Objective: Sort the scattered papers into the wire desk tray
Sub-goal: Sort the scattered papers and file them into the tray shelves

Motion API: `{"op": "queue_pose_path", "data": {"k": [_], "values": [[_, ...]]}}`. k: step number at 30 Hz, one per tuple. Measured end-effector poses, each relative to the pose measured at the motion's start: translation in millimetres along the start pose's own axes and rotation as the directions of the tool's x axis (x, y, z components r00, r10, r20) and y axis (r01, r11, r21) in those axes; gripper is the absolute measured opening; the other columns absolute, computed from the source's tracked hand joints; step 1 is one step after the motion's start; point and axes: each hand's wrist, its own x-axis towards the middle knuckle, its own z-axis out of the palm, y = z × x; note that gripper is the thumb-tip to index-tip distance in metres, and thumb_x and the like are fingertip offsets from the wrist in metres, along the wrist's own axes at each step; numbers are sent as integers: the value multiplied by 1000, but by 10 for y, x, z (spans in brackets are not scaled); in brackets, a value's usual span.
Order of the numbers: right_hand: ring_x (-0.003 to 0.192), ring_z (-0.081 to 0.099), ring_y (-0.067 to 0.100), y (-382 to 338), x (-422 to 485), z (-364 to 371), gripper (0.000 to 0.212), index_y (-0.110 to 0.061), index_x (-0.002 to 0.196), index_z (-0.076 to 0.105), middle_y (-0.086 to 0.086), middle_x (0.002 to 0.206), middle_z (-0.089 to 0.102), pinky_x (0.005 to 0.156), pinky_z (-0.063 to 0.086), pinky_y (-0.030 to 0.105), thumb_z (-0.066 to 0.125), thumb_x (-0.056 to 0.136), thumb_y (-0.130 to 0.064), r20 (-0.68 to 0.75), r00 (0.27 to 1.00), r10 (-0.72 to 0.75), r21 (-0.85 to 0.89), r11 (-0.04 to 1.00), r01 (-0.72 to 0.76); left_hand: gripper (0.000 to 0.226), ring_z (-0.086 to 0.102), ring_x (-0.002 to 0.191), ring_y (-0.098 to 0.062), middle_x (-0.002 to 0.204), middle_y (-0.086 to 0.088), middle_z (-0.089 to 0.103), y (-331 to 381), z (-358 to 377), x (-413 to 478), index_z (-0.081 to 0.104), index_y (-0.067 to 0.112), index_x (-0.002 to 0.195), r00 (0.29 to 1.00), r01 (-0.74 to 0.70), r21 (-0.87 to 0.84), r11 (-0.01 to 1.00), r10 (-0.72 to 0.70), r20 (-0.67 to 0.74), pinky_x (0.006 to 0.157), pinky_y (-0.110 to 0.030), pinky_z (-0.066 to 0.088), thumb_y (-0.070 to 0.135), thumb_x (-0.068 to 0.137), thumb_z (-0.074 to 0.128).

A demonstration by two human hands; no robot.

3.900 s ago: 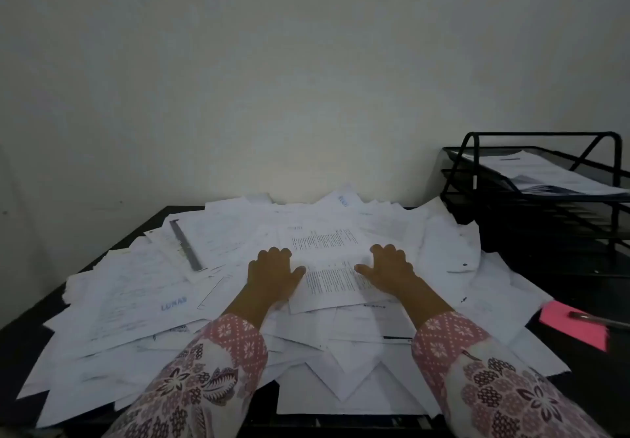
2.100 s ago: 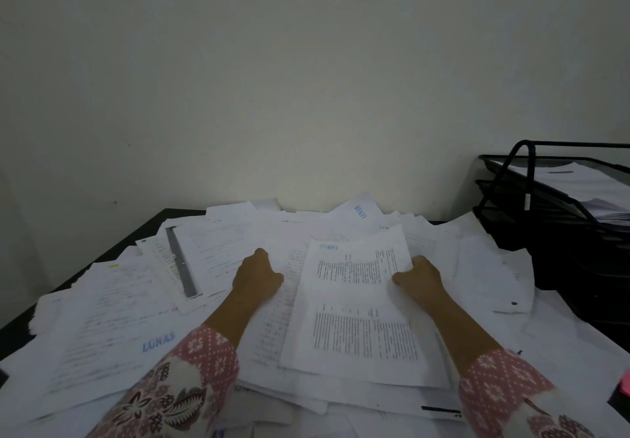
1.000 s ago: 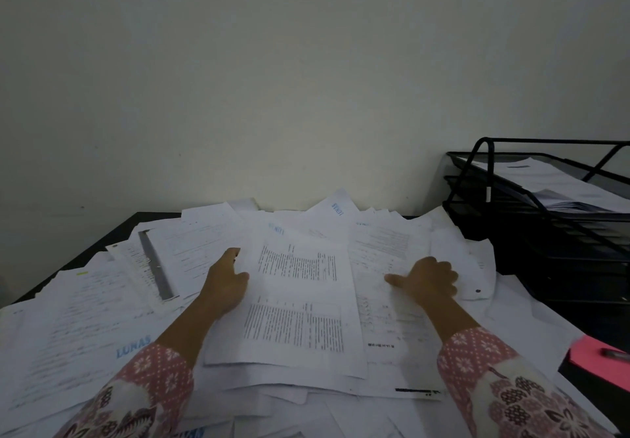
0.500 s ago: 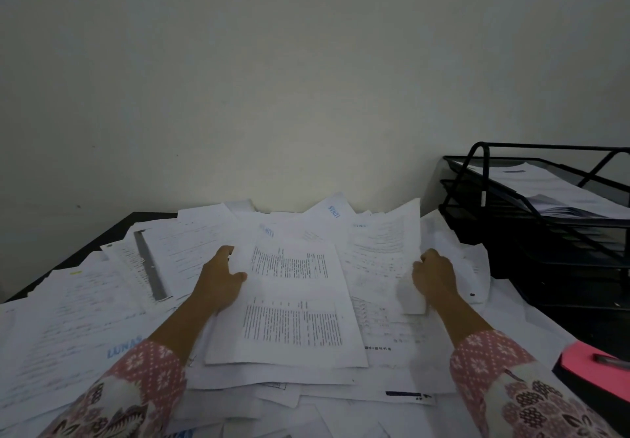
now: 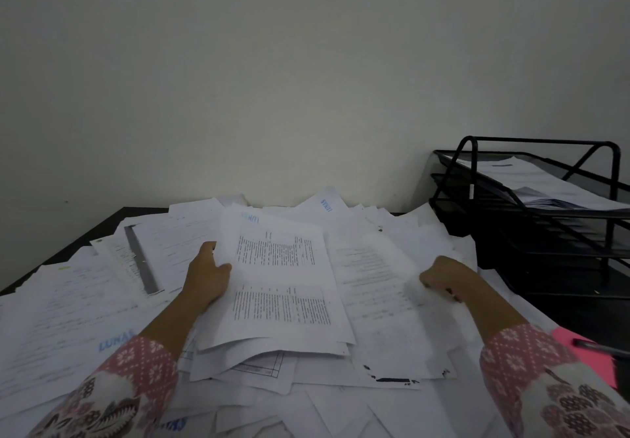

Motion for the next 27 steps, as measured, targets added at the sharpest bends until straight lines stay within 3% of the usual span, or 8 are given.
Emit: {"op": "queue_pose_path", "data": {"k": [2,4,10,13,17,21,23,27], "values": [[94,53,25,-29,-39,58,52,5,120,47,16,111,54,60,39,23,64,87,-33,25,999,-32,32,999,31,49,43,125,-32,139,-15,43,13,28,-16,33,6,139,1000,6,-13,1000,-6,-4,101,-38,36,4,93,50],[110,52,25,-68,-94,131,78,4,129,41,14,122,52,75,42,24,74,77,-43,21,998,-60,31,998,59,48,43,125,-33,138,-16,44,44,63,-39,34,5,139,1000,8,-25,1000,-8,-6,100,-37,36,3,93,50],[104,53,26,-138,-128,284,62,5,124,45,14,112,56,82,43,28,76,78,-23,-31,998,-59,193,979,63,45,45,122,-33,135,-18,46,103,166,-93,36,3,136,1000,3,-53,999,-3,0,95,-35,38,2,93,48],[117,51,30,-149,-93,313,54,6,133,43,18,133,50,96,42,32,63,88,-16,-82,994,-76,355,929,101,45,45,123,-32,136,-17,45,162,226,-126,35,3,138,1000,-2,-67,998,3,14,96,-33,38,2,94,47],[91,54,26,-130,-107,302,30,10,120,51,27,124,55,74,44,29,49,91,0,-68,996,-61,607,790,90,44,45,122,-30,136,-16,45,251,355,-173,34,4,139,998,-21,-87,996,26,53,89,-26,36,3,95,43],[108,56,32,-169,-144,347,46,2,126,51,19,126,56,93,46,35,51,96,-33,11,998,-61,694,719,37,44,47,120,-28,136,-15,46,339,546,-224,33,5,139,992,-30,-111,993,43,117,88,-24,36,1,95,38],[101,60,30,-191,-174,354,55,0,120,57,18,113,63,88,50,36,59,88,-45,56,995,-84,670,742,25,47,47,120,-28,136,-14,46,390,641,-251,31,7,140,984,-27,-109,994,46,174,92,-27,39,2,95,37],[94,62,26,-201,-215,372,45,1,119,56,14,113,63,80,50,32,72,81,-19,63,983,-175,615,782,100,45,50,119,-26,132,-10,50,449,770,-277,35,9,140,952,-87,-68,994,103,287,94,-29,41,14,96,46]]}}
